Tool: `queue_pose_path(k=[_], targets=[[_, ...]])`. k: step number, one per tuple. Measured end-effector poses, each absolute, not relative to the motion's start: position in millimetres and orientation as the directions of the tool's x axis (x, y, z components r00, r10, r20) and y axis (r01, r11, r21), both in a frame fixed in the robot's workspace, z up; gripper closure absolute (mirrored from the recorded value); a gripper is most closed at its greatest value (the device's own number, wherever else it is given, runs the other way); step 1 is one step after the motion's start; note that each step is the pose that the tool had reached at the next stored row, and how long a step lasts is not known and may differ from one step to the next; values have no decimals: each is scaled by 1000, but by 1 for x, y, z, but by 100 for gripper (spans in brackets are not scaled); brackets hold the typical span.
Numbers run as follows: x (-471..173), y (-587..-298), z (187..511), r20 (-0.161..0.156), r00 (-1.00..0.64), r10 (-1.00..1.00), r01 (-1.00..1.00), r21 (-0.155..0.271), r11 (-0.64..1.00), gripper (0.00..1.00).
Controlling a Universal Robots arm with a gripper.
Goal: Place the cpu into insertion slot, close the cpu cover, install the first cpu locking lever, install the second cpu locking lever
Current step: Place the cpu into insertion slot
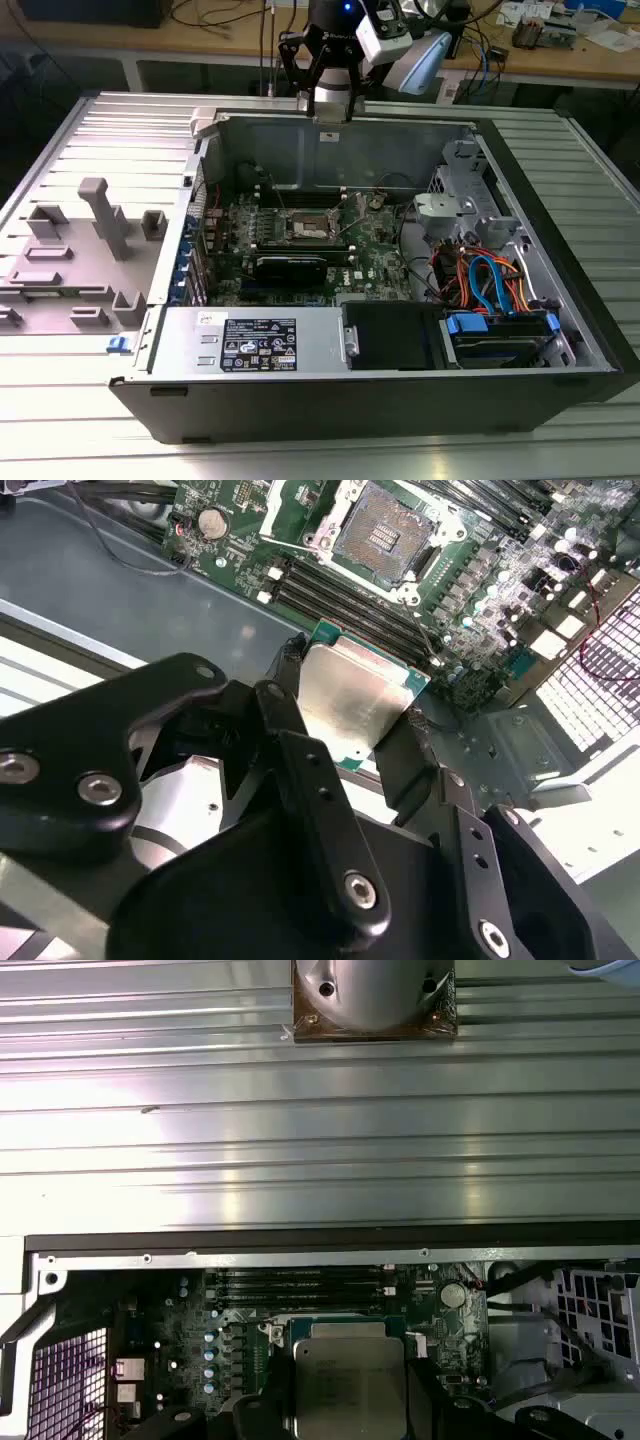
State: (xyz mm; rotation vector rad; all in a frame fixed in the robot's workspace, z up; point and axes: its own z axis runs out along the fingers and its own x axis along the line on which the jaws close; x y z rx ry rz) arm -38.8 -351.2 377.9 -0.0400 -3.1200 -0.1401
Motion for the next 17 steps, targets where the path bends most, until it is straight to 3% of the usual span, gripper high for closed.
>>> queue_pose_path(k=[17], targets=[[-39, -357, 378, 19, -999, 51, 52, 89, 995, 45]])
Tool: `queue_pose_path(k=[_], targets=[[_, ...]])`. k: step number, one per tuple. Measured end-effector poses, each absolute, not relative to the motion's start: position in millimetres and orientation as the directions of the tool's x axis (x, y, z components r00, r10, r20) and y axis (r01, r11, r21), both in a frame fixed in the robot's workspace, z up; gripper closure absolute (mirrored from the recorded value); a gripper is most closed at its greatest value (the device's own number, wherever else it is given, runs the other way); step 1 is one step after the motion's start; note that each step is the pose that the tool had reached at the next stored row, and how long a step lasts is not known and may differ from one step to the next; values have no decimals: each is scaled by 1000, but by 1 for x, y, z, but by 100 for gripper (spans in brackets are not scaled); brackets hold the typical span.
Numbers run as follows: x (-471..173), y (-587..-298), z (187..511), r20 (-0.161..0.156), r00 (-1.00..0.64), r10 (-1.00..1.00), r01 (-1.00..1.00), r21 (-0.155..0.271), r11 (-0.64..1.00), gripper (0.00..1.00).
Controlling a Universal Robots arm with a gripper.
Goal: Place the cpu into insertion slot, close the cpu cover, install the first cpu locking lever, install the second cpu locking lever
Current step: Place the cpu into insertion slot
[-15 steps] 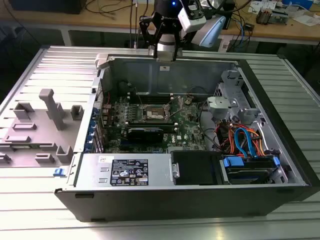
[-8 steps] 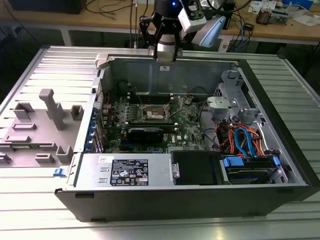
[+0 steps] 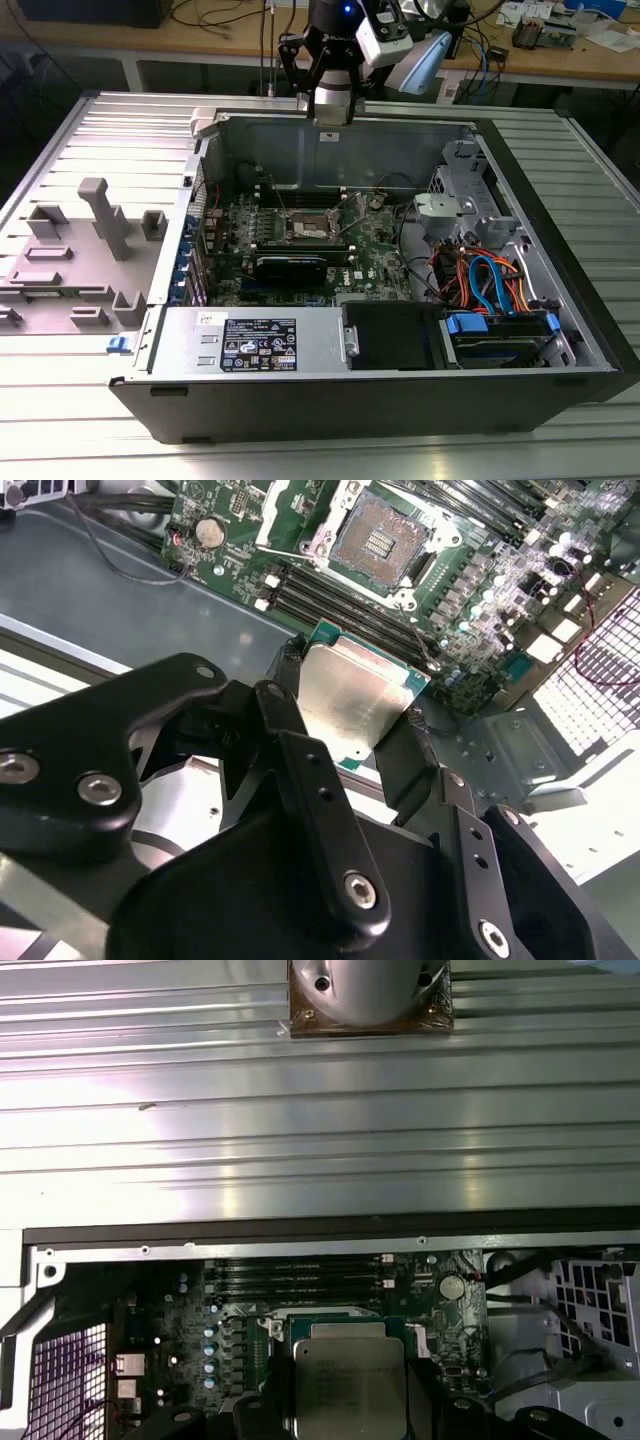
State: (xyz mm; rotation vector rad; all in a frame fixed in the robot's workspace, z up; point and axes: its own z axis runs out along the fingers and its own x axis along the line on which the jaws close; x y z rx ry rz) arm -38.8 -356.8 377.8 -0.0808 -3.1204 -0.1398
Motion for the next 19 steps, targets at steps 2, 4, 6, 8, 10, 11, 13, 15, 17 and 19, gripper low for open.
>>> queue_pose_path(k=[2, 4, 6, 8, 10, 11, 13, 15, 17, 19], targets=[[-39, -357, 378, 19, -997, 75, 76, 89, 993, 45], [-39, -357, 378, 19, -996, 86, 88, 89, 992, 45], [-39, -357, 378, 20, -996, 87, 88, 89, 992, 45], [-39, -357, 377, 20, -996, 87, 88, 89, 992, 45], [-39, -357, 377, 20, -996, 87, 89, 89, 992, 45], [-39, -357, 377, 20, -996, 87, 88, 89, 992, 45], [-39, -357, 377, 20, -996, 87, 88, 89, 992, 45], [-39, -357, 377, 19, -996, 87, 89, 89, 992, 45], [-39, -358, 377, 20, -996, 89, 90, 89, 992, 45], [-39, -358, 377, 20, -995, 99, 101, 89, 991, 45]])
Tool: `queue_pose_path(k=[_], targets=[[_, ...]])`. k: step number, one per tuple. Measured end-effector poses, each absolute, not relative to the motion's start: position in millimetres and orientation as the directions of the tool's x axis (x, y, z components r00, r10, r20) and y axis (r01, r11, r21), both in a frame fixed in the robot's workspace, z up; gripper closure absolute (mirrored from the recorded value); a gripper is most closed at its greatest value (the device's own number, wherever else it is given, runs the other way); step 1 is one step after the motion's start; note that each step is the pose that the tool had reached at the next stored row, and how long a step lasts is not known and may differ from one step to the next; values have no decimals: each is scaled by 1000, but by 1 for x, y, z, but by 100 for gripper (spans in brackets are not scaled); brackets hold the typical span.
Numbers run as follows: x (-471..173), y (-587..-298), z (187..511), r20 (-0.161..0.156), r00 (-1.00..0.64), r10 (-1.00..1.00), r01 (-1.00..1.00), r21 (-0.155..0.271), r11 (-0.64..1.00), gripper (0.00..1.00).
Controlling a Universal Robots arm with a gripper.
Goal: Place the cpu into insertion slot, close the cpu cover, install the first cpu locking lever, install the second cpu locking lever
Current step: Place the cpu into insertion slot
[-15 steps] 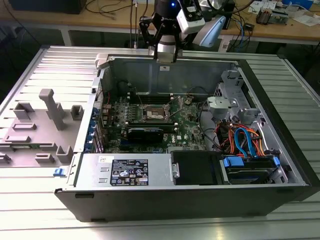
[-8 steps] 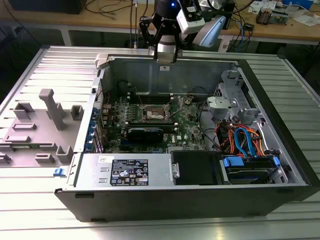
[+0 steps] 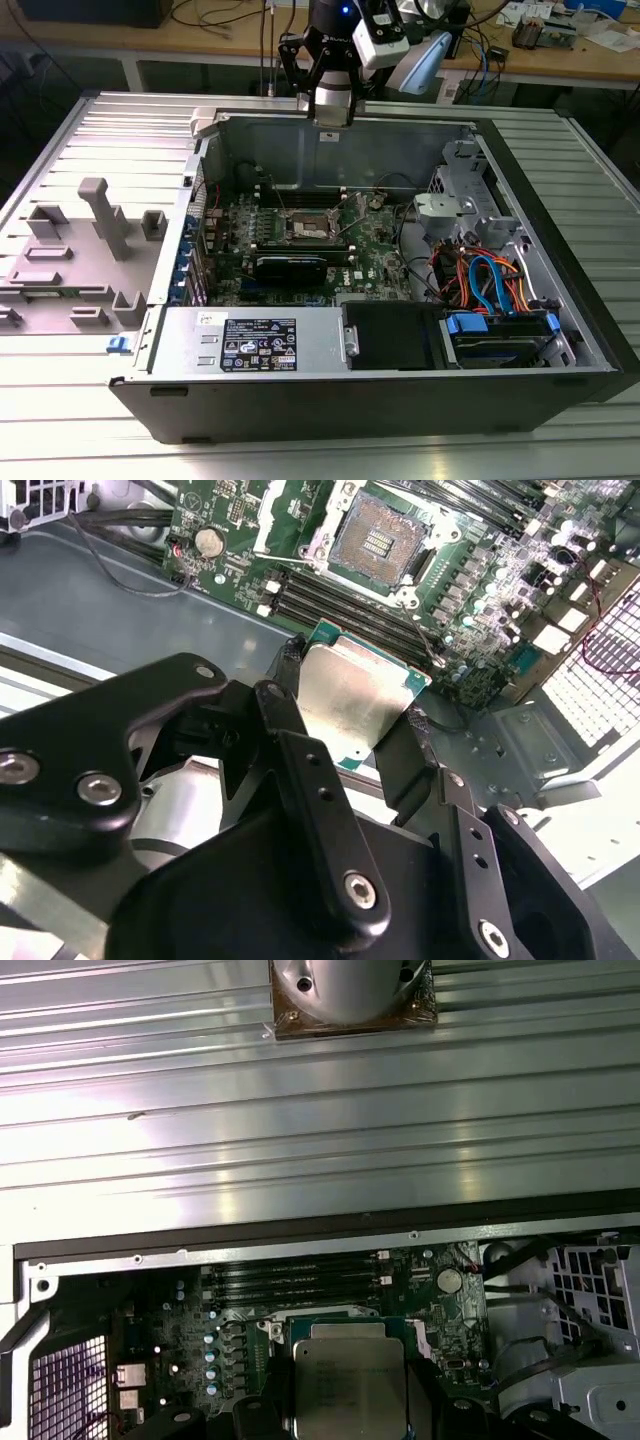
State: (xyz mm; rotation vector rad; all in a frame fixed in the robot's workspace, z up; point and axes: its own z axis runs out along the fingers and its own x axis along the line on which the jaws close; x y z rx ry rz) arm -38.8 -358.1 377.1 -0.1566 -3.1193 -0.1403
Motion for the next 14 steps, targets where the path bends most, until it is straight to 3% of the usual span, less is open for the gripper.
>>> queue_pose_path(k=[14], targets=[[-39, -358, 377, 20, -990, 142, 143, 89, 986, 45]])
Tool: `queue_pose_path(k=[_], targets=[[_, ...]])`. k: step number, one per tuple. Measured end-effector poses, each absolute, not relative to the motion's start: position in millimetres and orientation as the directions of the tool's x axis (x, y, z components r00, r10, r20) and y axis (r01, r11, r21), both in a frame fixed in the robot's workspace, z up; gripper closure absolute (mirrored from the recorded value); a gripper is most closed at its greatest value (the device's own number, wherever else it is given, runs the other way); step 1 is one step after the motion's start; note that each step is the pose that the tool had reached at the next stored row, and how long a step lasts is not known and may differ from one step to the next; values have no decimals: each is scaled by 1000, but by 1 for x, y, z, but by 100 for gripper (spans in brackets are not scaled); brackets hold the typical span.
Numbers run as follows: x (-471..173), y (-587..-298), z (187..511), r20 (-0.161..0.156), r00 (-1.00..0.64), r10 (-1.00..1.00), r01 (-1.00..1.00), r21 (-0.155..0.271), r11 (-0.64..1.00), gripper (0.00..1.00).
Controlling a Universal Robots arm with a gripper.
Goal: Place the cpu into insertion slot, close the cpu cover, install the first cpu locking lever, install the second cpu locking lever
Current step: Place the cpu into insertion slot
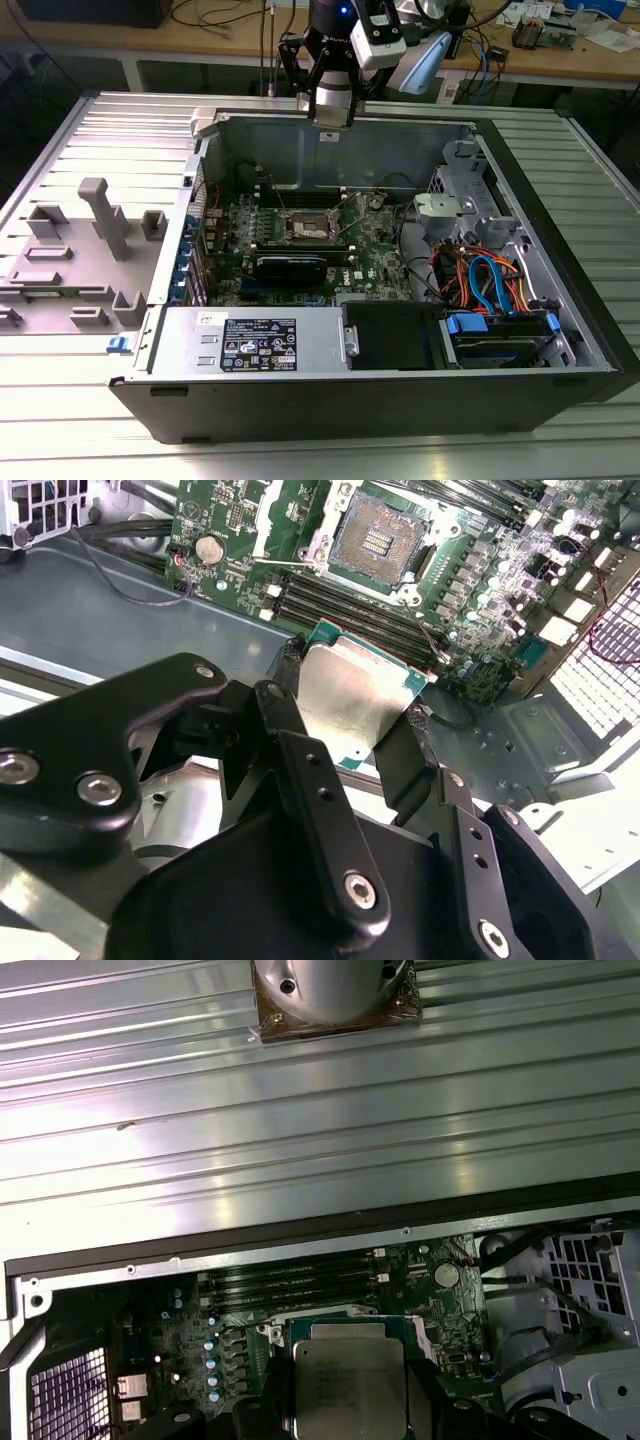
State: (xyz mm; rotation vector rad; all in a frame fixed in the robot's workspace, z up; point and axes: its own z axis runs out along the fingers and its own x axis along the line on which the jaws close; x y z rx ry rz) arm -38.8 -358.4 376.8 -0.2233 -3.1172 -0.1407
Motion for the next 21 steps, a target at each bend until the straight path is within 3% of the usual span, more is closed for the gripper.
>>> queue_pose_path(k=[21], targets=[[-39, -369, 370, 18, -969, 248, 249, 82, 965, 45]])
